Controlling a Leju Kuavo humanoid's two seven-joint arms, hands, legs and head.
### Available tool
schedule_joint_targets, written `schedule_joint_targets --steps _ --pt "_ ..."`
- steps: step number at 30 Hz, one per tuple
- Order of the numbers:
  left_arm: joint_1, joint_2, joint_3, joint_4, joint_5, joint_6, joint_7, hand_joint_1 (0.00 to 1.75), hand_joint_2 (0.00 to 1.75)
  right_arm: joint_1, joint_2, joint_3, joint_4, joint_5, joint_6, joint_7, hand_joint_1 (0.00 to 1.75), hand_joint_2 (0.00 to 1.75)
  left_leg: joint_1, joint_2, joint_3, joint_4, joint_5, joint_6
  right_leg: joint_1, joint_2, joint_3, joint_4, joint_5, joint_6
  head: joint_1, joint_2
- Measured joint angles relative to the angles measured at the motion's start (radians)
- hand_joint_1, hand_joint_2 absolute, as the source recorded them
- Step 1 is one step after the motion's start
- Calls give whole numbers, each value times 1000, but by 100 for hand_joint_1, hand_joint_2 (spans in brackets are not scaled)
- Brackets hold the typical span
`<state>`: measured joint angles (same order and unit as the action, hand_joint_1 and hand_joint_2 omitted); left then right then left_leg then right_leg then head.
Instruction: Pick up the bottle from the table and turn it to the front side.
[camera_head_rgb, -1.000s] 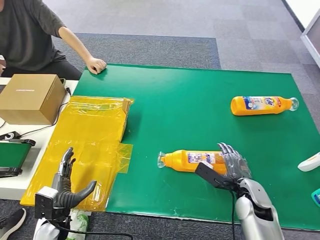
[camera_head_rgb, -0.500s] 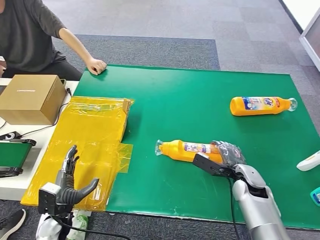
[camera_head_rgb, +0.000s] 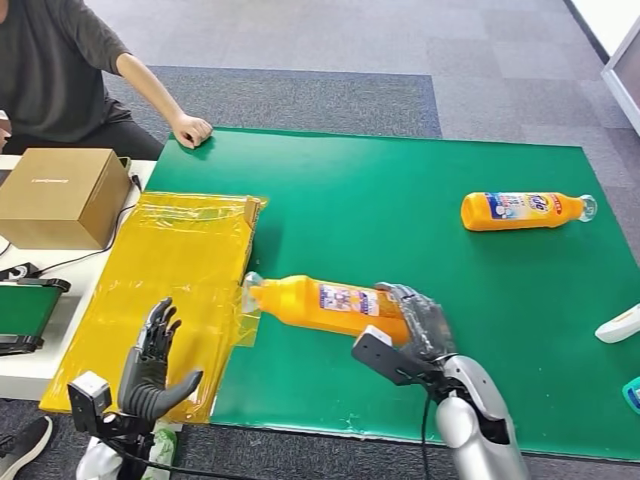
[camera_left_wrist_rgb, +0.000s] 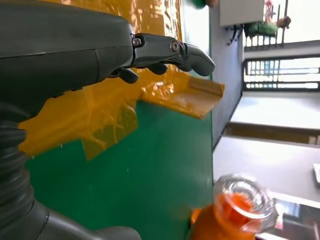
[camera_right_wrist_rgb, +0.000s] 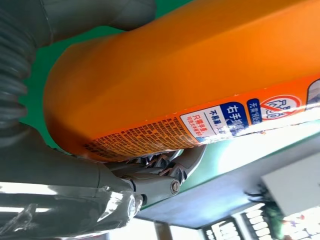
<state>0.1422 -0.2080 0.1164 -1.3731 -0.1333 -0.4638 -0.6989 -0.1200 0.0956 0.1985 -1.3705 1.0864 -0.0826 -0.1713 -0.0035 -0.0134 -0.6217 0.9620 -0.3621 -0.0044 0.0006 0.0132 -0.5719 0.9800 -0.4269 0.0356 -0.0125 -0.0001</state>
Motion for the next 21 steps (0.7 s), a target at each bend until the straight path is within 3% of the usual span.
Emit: schedule_joint_targets --steps 7,15,19,21 --pt "-46 -6 -29 58 119 -207 0 0 175 -32 87 105 83 -51 -60 -38 175 175 0 0 0 0 0 0 0 0 0 0 0 0 0 0" --pt "-59 -2 -55 73 154 -240 1 0 175 -54 109 140 161 -62 -86 -50 175 175 0 0 0 0 0 0 0 0 0 0 0 0 0 0" --pt "-92 22 -109 86 279 -307 19 3 175 -84 145 264 351 -46 -105 -86 175 175 0 0 0 0 0 0 0 0 -1 1 0 -1 0 0" --pt "-95 25 -111 91 289 -311 20 17 175 -90 146 289 376 -48 -104 -88 175 175 0 0 0 0 0 0 0 0 -1 1 0 -1 0 0"
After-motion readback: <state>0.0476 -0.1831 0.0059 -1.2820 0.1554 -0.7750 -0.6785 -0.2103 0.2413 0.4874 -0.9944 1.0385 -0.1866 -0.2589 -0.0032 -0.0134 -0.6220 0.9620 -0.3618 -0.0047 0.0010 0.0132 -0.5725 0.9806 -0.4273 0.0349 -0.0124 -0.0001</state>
